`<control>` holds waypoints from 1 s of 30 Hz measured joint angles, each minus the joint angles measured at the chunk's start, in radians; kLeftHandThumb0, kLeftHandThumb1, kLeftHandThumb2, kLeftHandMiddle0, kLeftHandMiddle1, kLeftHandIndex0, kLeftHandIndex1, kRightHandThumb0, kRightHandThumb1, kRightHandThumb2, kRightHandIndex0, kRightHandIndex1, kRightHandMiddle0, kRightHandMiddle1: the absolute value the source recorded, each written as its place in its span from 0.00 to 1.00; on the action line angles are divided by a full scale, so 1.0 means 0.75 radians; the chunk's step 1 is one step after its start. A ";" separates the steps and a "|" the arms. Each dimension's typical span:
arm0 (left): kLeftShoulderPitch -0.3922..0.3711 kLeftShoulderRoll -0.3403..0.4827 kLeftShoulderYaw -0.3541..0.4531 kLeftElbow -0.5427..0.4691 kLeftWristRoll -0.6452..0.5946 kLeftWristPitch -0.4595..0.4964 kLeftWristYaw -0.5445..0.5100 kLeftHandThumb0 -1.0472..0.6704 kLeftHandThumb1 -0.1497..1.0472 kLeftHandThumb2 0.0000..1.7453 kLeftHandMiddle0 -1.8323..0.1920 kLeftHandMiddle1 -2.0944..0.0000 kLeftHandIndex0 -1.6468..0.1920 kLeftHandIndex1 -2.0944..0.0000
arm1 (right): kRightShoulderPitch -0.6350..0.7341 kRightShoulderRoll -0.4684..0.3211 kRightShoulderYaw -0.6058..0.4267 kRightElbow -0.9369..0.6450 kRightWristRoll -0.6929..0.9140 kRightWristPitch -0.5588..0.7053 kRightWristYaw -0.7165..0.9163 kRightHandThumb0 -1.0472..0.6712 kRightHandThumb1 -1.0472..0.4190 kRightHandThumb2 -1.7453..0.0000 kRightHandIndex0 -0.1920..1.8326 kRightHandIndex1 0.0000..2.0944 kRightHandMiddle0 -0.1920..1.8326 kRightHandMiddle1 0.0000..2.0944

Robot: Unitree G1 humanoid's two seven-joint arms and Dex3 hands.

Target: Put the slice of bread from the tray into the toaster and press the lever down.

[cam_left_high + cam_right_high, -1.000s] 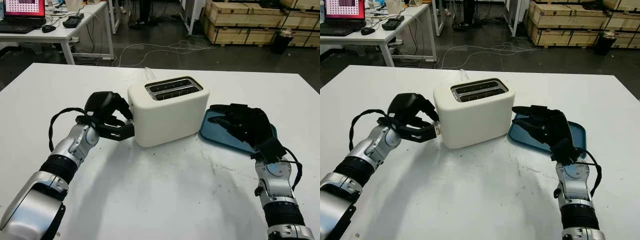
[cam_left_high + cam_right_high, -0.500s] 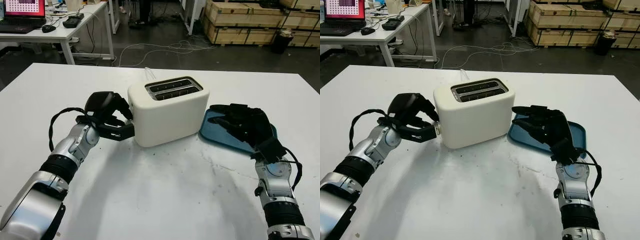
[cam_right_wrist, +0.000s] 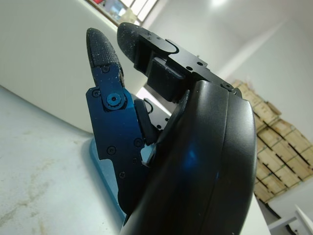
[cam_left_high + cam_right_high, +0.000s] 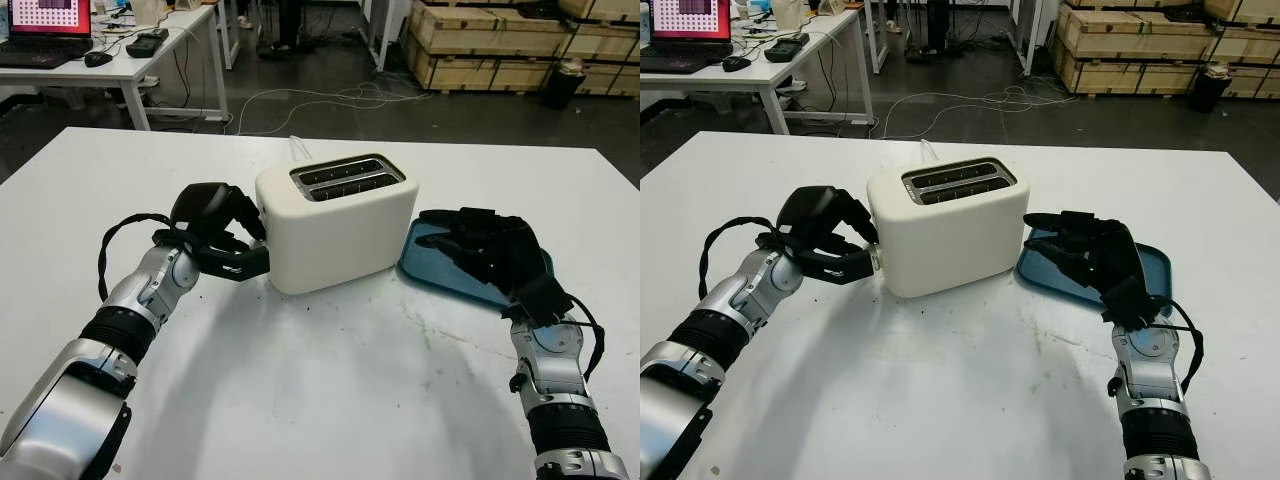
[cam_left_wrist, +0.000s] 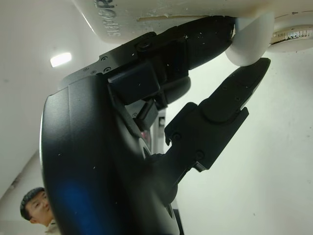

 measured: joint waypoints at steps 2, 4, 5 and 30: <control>0.004 0.000 -0.003 -0.012 0.000 0.012 0.000 0.46 0.89 0.04 0.57 0.68 0.30 1.00 | 0.000 0.000 0.000 0.000 0.000 0.000 0.000 0.28 0.11 1.00 0.65 0.11 0.64 0.00; 0.010 0.000 -0.006 -0.030 0.000 0.029 0.000 0.46 0.89 0.04 0.55 0.67 0.30 1.00 | 0.000 0.000 0.000 0.000 0.000 0.000 0.001 0.28 0.11 1.00 0.65 0.12 0.64 0.00; 0.015 0.000 -0.007 -0.042 0.000 0.039 0.000 0.45 0.89 0.04 0.55 0.66 0.30 1.00 | 0.000 0.000 0.000 0.000 0.000 0.000 0.000 0.28 0.11 1.00 0.65 0.12 0.64 0.00; 0.473 0.084 0.223 -0.547 -0.269 -0.140 -0.020 0.48 0.88 0.00 0.54 0.32 0.26 0.99 | -0.014 0.000 -0.002 0.012 0.000 -0.001 -0.002 0.29 0.11 1.00 0.63 0.11 0.63 0.00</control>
